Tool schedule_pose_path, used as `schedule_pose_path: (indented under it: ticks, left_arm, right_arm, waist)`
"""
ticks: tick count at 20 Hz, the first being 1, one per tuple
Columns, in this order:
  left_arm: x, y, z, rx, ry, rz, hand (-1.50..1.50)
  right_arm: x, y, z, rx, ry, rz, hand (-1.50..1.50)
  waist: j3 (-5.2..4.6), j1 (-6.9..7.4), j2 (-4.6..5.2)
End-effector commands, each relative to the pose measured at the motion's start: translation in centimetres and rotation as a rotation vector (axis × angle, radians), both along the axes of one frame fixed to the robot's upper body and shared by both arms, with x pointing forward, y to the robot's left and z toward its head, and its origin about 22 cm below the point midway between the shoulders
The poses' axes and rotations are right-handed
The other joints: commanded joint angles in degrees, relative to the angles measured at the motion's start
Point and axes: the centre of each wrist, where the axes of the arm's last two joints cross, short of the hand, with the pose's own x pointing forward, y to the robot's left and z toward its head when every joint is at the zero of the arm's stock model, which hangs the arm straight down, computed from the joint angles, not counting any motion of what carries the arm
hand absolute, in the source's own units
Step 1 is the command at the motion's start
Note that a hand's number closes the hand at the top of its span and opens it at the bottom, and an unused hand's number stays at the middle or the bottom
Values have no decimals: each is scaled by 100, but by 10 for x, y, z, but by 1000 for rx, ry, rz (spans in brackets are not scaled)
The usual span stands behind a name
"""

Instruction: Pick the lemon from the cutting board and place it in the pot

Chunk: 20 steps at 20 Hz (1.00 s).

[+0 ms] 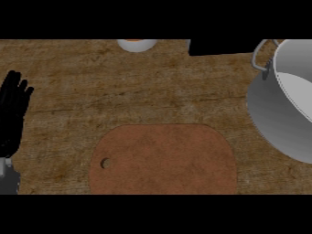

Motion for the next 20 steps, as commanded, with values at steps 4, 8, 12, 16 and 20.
schedule_pose_path:
  ticks: [4,8,12,16,20]
  left_arm:
    - [5,-2,9,-1,-15,-3,0]
    - [10,-9,6,-4,-9,-41,0]
    - [15,-18,11,-5,-26,-45,0]
    - [7,-16,6,11,-18,-73,0]
    - [21,-23,9,11,-23,-77,0]
  right_arm:
    - [3,-11,36,225,-42,-164,150]
    - [19,-26,36,279,-41,-235,150]
    - [37,-46,54,325,-9,-251,150]
    - [64,-88,61,399,45,-302,150]
    - [91,-140,65,521,62,-319,150]
  waist:
    - [4,78,36]
    - [3,216,91]
    - [-3,268,79]
    - [-2,403,70]
    - [5,436,93]
